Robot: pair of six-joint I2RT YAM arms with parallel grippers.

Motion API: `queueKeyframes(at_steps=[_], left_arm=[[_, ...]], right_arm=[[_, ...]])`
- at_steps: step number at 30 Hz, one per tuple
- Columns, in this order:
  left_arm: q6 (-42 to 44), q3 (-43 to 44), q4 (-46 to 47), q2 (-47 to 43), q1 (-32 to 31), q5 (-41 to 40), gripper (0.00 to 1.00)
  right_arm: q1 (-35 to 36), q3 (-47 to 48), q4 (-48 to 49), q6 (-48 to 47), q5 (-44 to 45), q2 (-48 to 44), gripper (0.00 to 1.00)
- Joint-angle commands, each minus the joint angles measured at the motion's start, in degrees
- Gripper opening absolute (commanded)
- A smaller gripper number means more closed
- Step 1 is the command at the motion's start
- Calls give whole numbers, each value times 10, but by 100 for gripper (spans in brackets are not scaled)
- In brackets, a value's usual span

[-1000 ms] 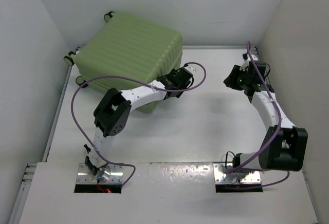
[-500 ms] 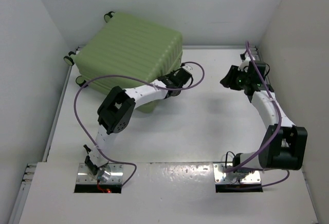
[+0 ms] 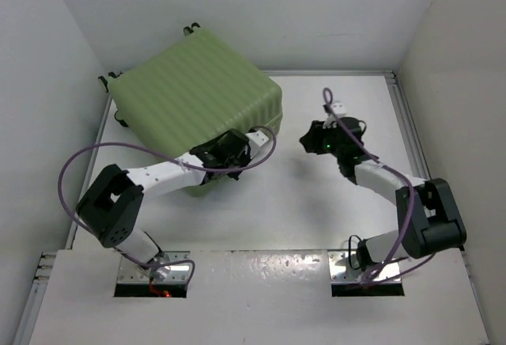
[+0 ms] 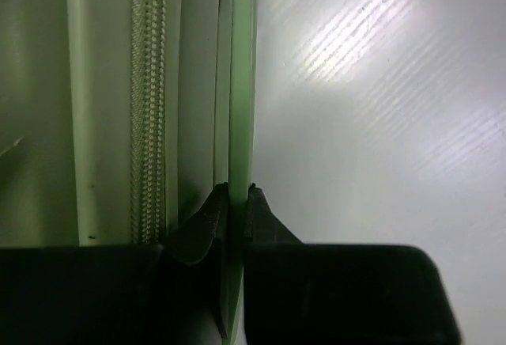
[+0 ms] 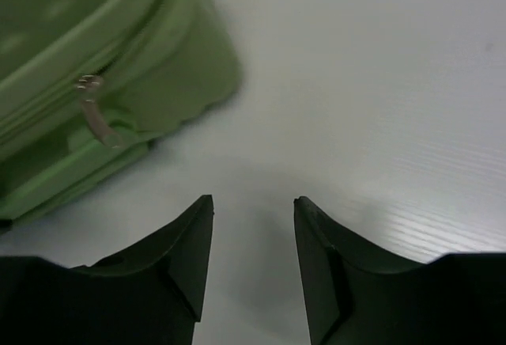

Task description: Pack the luggage

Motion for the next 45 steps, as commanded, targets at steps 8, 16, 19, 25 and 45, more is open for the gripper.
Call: queueKeyframes(at_steps=[8,16,19,25,45], left_arm=[[-13,116,-46,-31,-34,61,0],[-13,140,-56,-36,-45,68,0],[-18,146,-56,-43,-45,73,0],[-18,156,-62,-49,-57,85,0],[-28,177,-67,-54,-57,98,0]], right_arm=[[156,-1,240,-21,109,35,51],[167,2,232,-44,122,54,53],[168,8,231,-56,145,73,54],[171,34,242,-53,152,107,55],[178,98,263,-28,143,167,52]])
